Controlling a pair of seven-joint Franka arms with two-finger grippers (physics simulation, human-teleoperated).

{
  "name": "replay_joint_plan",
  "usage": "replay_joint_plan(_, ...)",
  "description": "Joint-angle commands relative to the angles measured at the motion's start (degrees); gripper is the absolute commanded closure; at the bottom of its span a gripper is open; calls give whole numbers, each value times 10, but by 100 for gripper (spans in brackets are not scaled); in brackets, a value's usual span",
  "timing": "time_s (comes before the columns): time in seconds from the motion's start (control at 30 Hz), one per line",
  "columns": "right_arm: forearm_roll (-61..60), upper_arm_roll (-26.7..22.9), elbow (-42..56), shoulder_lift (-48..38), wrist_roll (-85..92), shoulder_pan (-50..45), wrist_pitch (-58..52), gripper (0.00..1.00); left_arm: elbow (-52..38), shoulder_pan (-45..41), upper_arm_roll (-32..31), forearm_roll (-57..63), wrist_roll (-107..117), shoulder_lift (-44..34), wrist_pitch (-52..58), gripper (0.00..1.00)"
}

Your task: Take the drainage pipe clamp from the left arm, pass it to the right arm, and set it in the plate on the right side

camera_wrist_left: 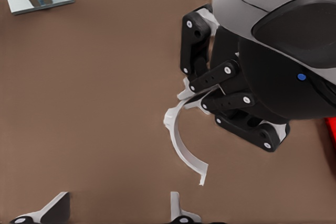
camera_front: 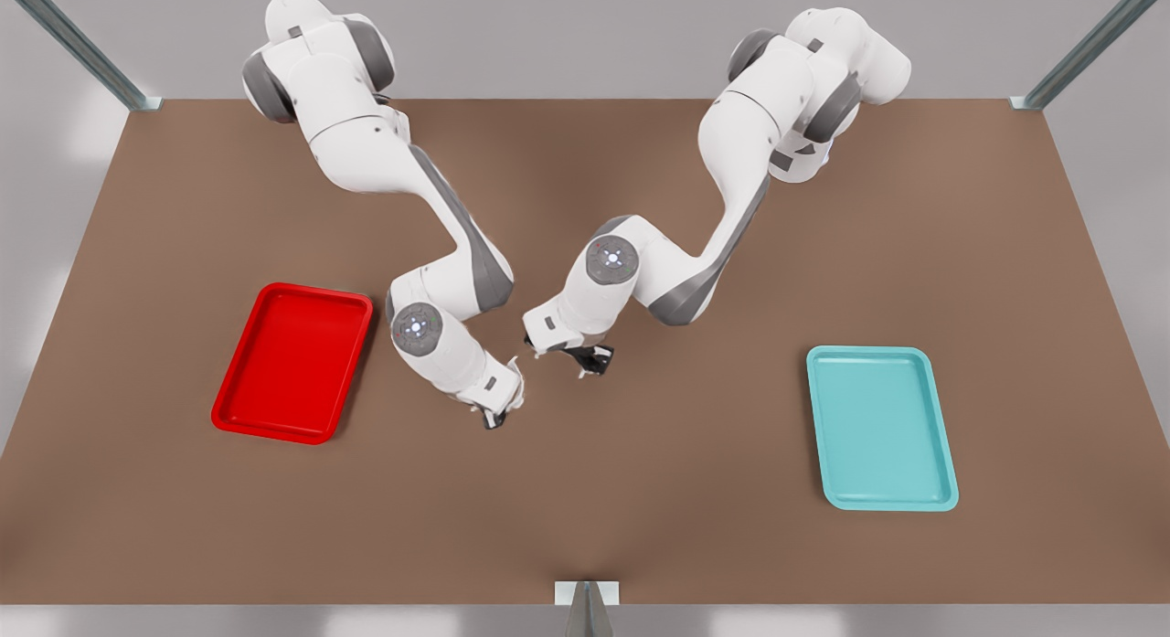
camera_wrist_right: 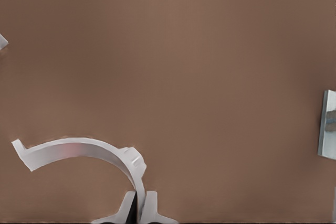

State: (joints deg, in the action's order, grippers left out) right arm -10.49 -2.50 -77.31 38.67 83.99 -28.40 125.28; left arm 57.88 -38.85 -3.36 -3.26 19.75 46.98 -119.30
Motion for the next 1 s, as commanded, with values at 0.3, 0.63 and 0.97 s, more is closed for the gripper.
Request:
replay_joint_plan(0.3, 28, 2, -86, -55, 210, 244, -30, 79, -2, 277, 4, 29, -6, -109, 425, 0)
replay_joint_plan(0.63, -99, 2, -213, -69, 384, 381, -60, 79, 143, 267, -12, 36, -72, -262, 412, 0)
replay_joint_plan(0.97, -114, 1, -229, -82, 302, 375, -57, 0, 126, 309, -11, 54, -144, -219, 442, 0)
